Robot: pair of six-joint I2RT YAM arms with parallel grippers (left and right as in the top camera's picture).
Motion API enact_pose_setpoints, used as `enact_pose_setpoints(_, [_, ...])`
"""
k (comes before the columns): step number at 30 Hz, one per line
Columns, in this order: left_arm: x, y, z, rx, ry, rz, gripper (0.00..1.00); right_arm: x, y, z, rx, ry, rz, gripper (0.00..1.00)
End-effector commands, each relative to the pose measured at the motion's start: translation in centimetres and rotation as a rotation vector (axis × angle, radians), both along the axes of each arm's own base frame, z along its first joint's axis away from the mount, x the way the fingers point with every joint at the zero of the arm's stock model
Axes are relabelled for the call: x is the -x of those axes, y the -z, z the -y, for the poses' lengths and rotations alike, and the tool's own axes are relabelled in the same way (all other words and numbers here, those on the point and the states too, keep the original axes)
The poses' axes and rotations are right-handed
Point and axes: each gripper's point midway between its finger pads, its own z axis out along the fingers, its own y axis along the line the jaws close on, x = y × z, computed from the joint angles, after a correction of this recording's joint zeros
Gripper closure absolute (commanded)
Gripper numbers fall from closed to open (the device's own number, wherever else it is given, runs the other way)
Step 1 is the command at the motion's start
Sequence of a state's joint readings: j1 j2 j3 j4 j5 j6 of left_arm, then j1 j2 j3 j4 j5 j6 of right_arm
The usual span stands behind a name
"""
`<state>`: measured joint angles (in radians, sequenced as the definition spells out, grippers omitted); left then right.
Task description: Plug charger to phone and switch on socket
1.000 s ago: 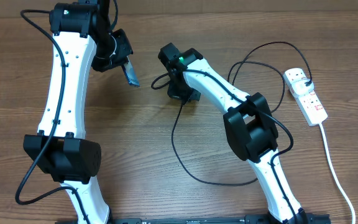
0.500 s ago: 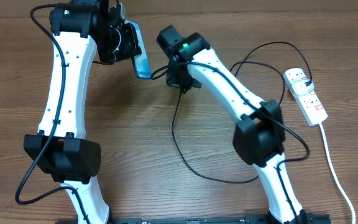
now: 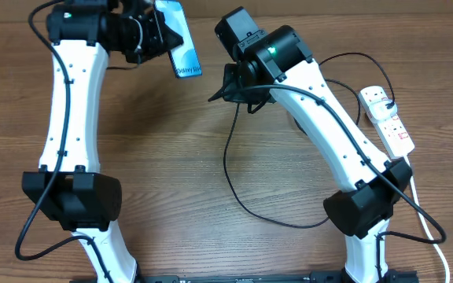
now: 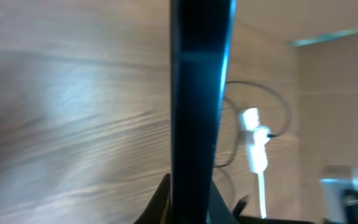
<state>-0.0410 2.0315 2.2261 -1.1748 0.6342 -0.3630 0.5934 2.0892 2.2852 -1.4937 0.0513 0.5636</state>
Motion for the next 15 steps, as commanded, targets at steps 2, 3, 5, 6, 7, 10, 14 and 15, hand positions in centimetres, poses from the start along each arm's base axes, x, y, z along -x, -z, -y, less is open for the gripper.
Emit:
enact_pose_setpoints(2, [1.1, -3.8, 3.1, 0.206, 0.194, 0.105, 0.96, 2.1, -5.2, -2.5, -0.186, -0.187, 0.056, 0.96])
enact_pose_setpoints(3, [1.2, -4.2, 3.4, 0.225, 0.219, 0.123, 0.96, 2.5, -5.9, -2.8, -0.212, -0.212, 0.064, 0.96])
enact_pose_setpoints(5, [1.7, -5.4, 4.2, 0.28, 0.285, 0.164, 0.96, 3.3, -7.6, -3.5, -0.269, -0.282, 0.09, 0.96])
enact_pose_setpoints(6, [2.0, -6.0, 4.6, 0.311, 0.321, 0.186, 0.96, 3.8, -8.5, -3.8, -0.293, -0.326, 0.107, 0.96])
enact_pose_setpoints(7, [2.4, -6.7, 5.0, 0.344, 0.358, 0.209, 0.96, 4.3, -9.2, -4.0, -0.312, -0.364, 0.123, 0.96])
enact_pose_setpoints(10, [3.1, -8.1, 5.6, 0.412, 0.428, 0.257, 0.96, 5.5, -11.2, -4.3, -0.343, -0.429, 0.168, 0.96])
enact_pose_setpoints(14, [3.2, -8.7, 5.8, 0.434, 0.45, 0.276, 0.96, 6.2, -12.5, -3.9, -0.344, -0.45, 0.208, 0.96])
enact_pose_setpoints(15, [3.2, -8.7, 5.7, 0.434, 0.45, 0.276, 0.96, 6.0, -12.6, -3.6, -0.328, -0.436, 0.216, 0.96])
